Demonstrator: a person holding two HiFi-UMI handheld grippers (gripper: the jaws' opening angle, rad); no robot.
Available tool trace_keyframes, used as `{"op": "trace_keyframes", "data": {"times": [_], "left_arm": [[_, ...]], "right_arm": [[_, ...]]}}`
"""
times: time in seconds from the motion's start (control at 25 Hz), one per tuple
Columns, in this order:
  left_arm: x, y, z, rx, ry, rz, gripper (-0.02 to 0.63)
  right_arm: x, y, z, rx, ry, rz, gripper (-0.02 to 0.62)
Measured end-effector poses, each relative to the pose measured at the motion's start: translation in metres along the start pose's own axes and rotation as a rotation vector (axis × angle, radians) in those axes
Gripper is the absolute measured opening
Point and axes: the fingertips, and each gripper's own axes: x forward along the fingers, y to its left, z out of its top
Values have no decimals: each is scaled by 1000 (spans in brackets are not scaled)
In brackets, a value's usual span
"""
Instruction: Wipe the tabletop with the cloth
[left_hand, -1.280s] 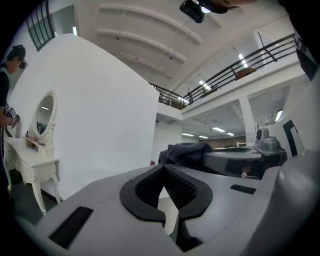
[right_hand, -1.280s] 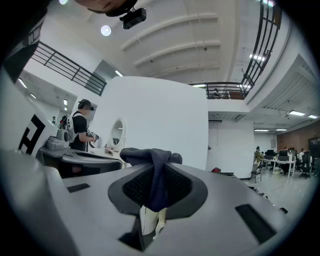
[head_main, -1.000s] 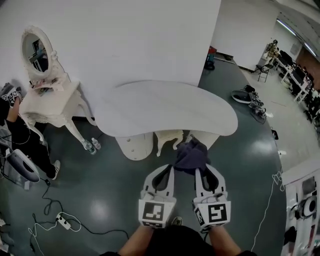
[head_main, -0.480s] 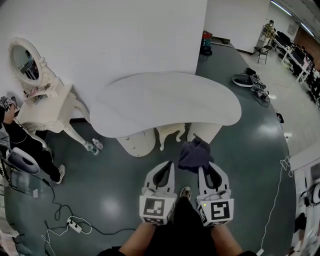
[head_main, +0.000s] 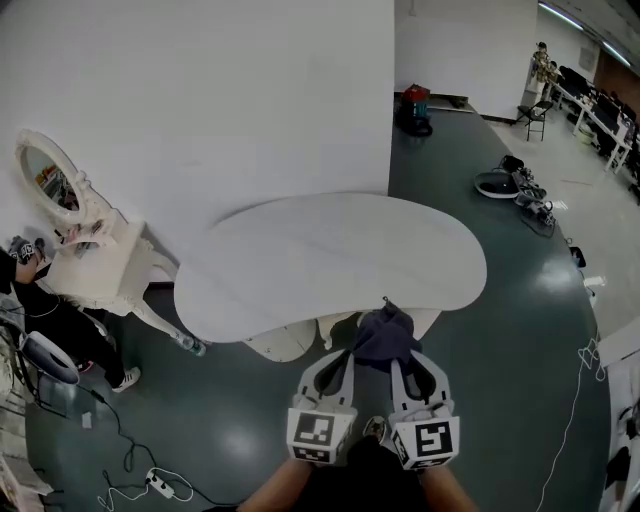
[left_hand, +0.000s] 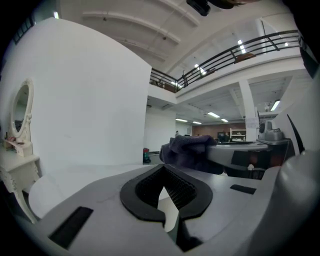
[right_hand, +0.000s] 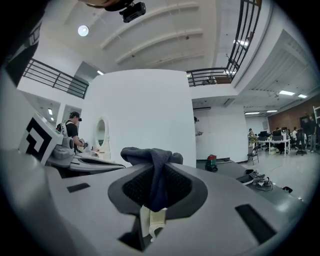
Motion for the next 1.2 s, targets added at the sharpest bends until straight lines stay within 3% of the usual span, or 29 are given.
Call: {"op": "trace_keyframes", "data": {"times": [0.24,0.4,0.68,0.96,1.2], "left_arm": [[69,-16,-10,-19,58,-20,6],[98,-24,-30,-40,144,-28,6],[150,10,-50,-61,220,-46,6],[215,12,-72,-48,285,-185,6],[252,10,-95,-47,343,-288,6]], "right_arm": [[32,-68,-21,45,29,-9,41],[41,-109,-41,89,69,-54,41],[88,-147,-68,104,150,-140,41],[111,-189,-102,107,265,-280,41],[118,-232,-141,-21,409,-417,41]]}}
